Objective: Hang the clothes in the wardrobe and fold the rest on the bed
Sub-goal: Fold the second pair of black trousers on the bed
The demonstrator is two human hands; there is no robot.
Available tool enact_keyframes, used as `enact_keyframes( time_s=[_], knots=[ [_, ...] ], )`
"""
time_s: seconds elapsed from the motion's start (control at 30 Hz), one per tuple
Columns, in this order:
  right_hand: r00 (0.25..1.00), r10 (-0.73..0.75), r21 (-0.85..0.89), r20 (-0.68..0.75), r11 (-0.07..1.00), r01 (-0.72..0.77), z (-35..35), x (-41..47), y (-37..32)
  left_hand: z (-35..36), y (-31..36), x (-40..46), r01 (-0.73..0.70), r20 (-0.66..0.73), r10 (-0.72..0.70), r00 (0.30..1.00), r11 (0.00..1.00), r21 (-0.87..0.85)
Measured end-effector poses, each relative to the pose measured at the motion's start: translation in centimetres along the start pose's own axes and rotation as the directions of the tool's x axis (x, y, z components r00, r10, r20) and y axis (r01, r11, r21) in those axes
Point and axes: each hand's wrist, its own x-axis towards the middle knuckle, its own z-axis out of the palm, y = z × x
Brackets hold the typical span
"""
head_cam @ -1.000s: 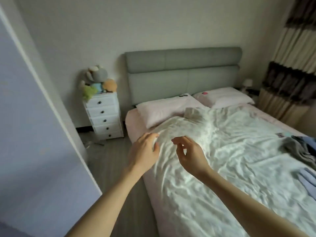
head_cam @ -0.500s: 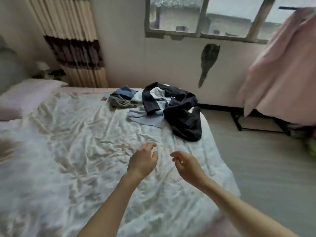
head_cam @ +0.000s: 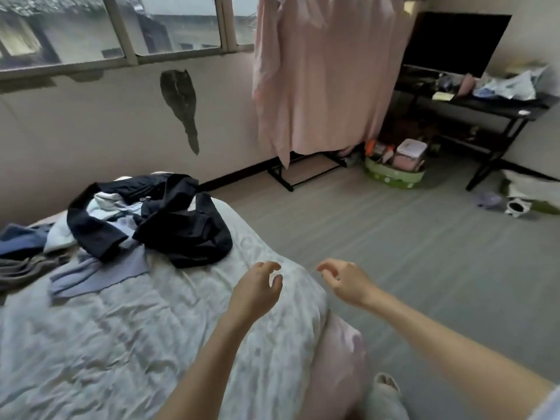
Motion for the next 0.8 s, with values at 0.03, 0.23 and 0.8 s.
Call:
enact_keyframes(
  time_s=[0.03,0.23,0.8],
  knots=[
    [1.000,-0.002,0.005,0.008,1.000,0.002,-0.4,1.1,0.8,0.6,0.3,1.0,-0.006,0.013,0.005,1.000,1.000,0.005],
    [0.992,-0.069,0.039,0.108,0.997,0.066,-2.8,11.7,6.4,4.6,1.4,8.7,0.132,0.051,-0.135,0.990,0.990,0.054],
    [0.915,-0.153,0.065,0.374,0.988,0.139,-15.0,35.0,20.4,13.1,10.9,34.6,0.433,-0.168,-0.489,0.856,0.856,-0.283]
  ],
)
